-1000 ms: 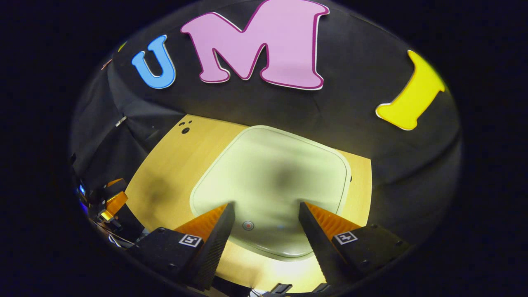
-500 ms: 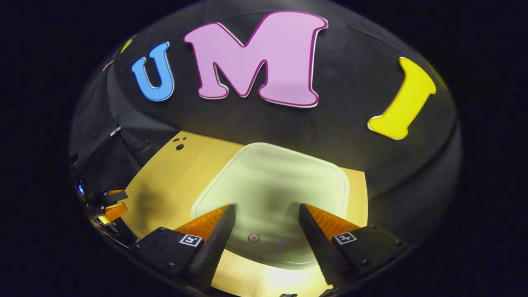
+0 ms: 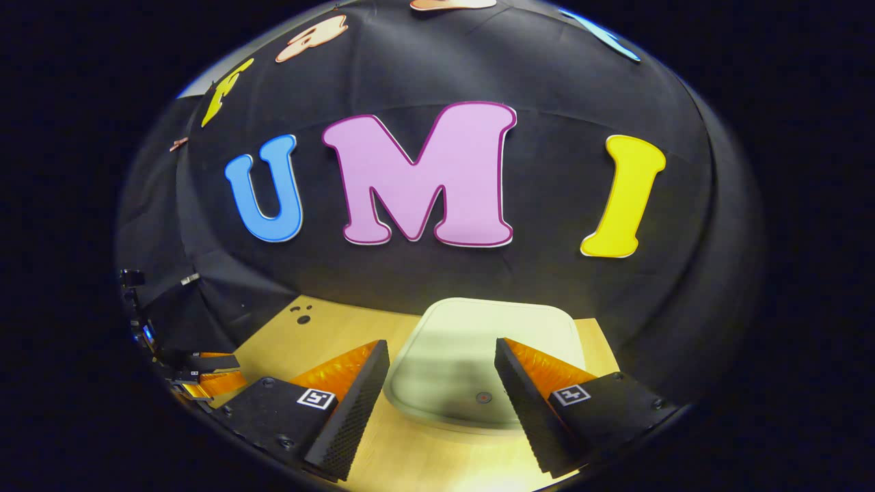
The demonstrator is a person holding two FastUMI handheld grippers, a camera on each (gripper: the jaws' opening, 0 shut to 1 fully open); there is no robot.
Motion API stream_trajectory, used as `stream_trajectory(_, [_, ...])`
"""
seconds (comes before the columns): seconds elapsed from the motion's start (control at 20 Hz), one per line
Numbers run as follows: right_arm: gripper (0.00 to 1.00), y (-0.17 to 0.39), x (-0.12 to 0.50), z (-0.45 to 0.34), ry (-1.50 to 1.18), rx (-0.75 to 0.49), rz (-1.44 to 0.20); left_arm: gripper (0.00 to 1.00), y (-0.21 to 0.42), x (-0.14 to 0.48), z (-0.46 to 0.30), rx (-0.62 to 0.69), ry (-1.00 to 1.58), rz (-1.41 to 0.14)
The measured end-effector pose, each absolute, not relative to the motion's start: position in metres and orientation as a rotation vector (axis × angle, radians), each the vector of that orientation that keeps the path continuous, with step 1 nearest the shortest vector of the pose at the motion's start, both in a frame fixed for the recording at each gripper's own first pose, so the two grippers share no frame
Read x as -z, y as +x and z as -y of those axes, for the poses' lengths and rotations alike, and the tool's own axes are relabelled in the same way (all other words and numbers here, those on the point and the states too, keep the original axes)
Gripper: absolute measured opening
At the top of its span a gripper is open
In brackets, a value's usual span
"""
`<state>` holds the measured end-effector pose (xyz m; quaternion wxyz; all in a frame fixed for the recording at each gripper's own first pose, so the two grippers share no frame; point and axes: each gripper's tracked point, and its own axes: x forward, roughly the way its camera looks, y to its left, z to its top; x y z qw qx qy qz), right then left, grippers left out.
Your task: Press the lid of the desktop garbage bin to open it, pick up the crumpled paper on the desktop and throw it into the bin, then pick up the pop can on the desktop and drop it into the bin, and finally close the garbage bin lid.
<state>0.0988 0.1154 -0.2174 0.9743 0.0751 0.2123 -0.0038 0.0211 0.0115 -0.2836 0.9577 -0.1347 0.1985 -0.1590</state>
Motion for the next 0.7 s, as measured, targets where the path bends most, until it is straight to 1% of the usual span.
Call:
stream_trajectory(0.15, [0.98,0.077,0.216,-0.129,0.090,0.001,-0.360,0.95,0.026,0.270,-0.008,0.306,-0.250,-0.369])
stream_trajectory(0.35, [0.98,0.050,0.217,-0.140,0.018,-0.014,-0.318,0.95,0.025,0.254,0.001,0.282,-0.223,-0.326])
stream_trajectory(0.7, [0.98,0.021,0.218,-0.148,0.027,-0.067,-0.283,0.94,0.017,0.226,0.023,0.276,-0.159,-0.259])
